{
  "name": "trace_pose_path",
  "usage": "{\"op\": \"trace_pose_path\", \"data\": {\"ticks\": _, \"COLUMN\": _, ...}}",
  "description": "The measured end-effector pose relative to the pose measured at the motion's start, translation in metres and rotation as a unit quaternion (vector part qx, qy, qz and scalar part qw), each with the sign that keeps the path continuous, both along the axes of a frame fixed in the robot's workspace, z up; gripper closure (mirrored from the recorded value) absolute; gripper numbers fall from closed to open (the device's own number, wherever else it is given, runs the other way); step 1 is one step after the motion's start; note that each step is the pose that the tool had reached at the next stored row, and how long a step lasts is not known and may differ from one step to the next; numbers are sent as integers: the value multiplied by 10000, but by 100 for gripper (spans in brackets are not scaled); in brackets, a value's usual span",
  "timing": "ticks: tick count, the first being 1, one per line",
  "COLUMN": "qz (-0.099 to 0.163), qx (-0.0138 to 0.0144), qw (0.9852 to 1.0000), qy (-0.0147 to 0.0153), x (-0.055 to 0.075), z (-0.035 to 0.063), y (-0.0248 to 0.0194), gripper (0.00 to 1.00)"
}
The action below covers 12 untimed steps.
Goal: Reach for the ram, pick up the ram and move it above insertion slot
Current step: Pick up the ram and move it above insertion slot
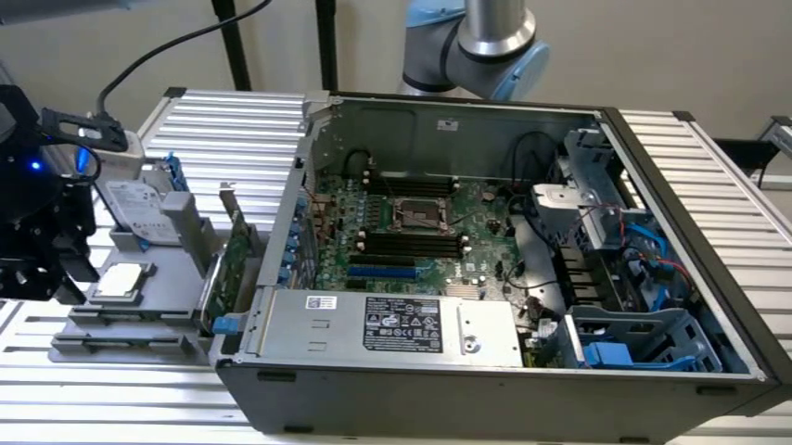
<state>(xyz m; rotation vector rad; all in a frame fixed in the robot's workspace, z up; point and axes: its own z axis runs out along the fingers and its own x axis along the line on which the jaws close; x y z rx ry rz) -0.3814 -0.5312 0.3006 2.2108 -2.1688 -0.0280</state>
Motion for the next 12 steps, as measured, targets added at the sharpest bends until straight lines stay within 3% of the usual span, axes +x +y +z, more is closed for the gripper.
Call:
{"op": "trace_pose_path", "data": {"ticks": 1, "qz": 0, "qx": 1, "qw": 10000, "qy": -1, "x": 0, "z": -8, "y": -1, "gripper": 64}}
{"op": "trace_pose_path", "data": {"ticks": 12, "qz": 0, "qx": 6, "qw": 10000, "qy": -1, "x": 3, "z": -205, "y": -12, "gripper": 64}}
